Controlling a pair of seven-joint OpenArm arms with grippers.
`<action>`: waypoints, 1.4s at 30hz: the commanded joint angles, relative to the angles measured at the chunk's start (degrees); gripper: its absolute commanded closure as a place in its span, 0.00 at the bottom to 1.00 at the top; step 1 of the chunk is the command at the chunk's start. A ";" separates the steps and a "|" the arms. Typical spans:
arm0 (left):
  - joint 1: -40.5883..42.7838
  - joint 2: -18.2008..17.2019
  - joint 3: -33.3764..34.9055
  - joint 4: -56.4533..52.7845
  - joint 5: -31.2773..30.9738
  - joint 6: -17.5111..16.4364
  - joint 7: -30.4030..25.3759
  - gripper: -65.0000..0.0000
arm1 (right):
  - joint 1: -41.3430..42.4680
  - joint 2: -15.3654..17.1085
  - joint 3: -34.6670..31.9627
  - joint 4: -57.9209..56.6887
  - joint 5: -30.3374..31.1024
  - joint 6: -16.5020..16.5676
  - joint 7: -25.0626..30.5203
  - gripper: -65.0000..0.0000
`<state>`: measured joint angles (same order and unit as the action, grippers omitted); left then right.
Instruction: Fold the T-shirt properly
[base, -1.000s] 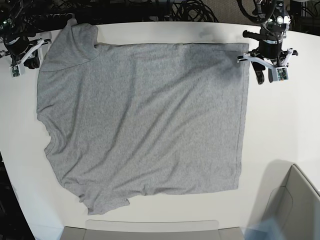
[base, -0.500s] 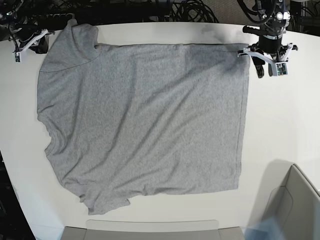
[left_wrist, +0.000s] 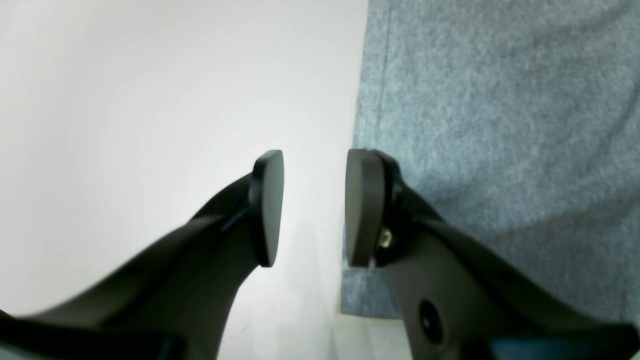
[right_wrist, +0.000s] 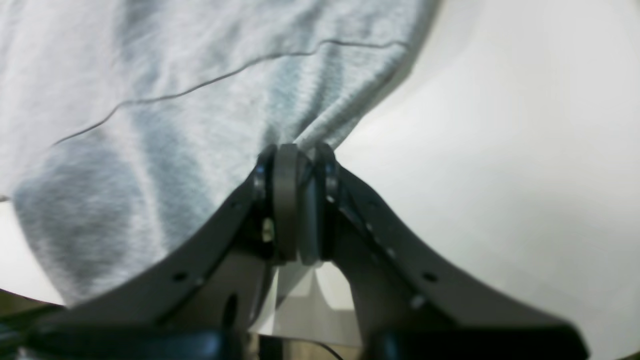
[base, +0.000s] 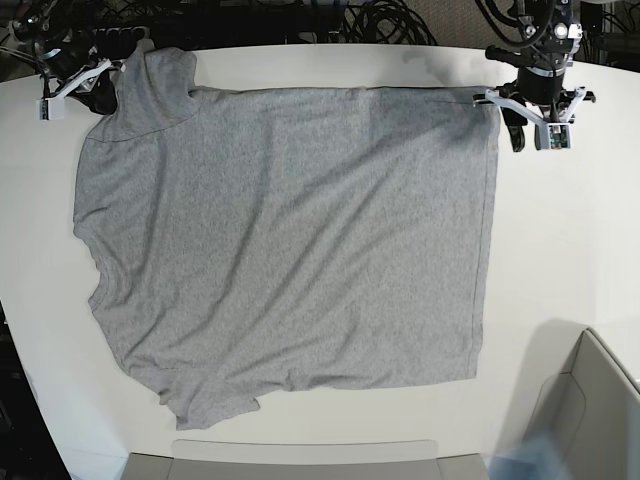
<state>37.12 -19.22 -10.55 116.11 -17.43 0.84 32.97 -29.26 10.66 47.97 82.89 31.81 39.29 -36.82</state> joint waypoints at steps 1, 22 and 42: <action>0.37 -0.60 -0.22 0.85 0.33 0.35 -1.37 0.67 | -1.65 -0.77 -1.24 -0.21 -5.22 0.71 -7.01 0.90; -0.33 -0.43 -0.14 0.85 0.33 0.35 -1.37 0.67 | 20.24 1.34 -25.94 33.28 -72.30 -0.56 -2.87 0.90; -1.65 -0.43 1.01 1.03 0.16 0.43 -1.81 0.67 | 46.97 -2.88 -59.26 35.74 -97.26 0.71 -2.17 0.90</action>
<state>35.44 -19.31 -9.52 116.07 -17.61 1.28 32.95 16.82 8.05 -11.16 117.78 -65.25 39.31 -39.55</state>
